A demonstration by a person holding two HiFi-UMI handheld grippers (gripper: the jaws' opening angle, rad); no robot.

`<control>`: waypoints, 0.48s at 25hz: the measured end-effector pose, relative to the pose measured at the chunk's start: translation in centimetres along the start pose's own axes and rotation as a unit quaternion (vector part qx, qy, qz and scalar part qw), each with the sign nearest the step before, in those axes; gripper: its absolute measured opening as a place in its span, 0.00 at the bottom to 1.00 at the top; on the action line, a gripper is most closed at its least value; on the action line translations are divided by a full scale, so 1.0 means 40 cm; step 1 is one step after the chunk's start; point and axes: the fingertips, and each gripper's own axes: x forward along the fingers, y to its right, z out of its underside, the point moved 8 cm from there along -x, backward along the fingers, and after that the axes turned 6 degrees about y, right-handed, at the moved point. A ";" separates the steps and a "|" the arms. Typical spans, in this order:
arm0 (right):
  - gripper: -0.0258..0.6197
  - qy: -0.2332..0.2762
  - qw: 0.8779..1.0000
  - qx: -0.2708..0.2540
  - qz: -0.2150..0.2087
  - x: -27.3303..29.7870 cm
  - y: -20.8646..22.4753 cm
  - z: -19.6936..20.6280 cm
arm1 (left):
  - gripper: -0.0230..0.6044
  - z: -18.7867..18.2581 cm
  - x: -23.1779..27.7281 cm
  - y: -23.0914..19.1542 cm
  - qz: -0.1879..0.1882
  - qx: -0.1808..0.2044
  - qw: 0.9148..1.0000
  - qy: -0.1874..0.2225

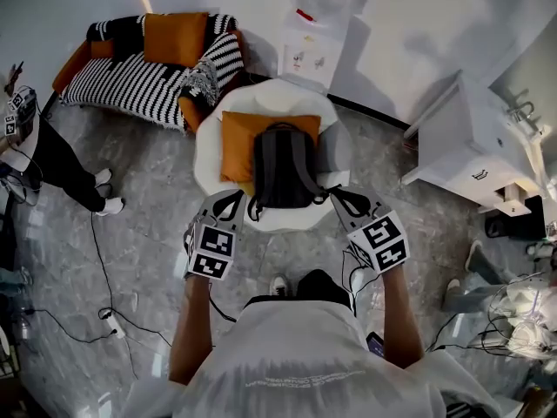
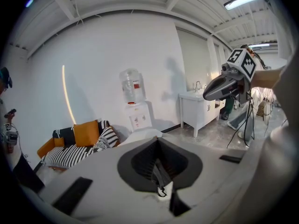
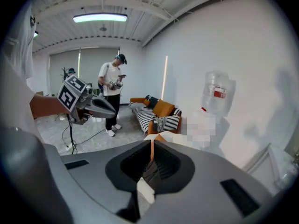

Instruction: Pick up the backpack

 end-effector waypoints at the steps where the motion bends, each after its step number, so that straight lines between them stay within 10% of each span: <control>1: 0.04 0.010 1.000 0.007 0.002 0.002 0.008 -0.005 | 0.06 0.003 0.006 -0.001 0.001 0.000 1.000 -0.002; 12: 0.04 0.014 0.998 0.060 -0.031 0.067 0.093 -0.045 | 0.06 -0.020 0.076 -0.030 -0.012 -0.020 1.000 0.007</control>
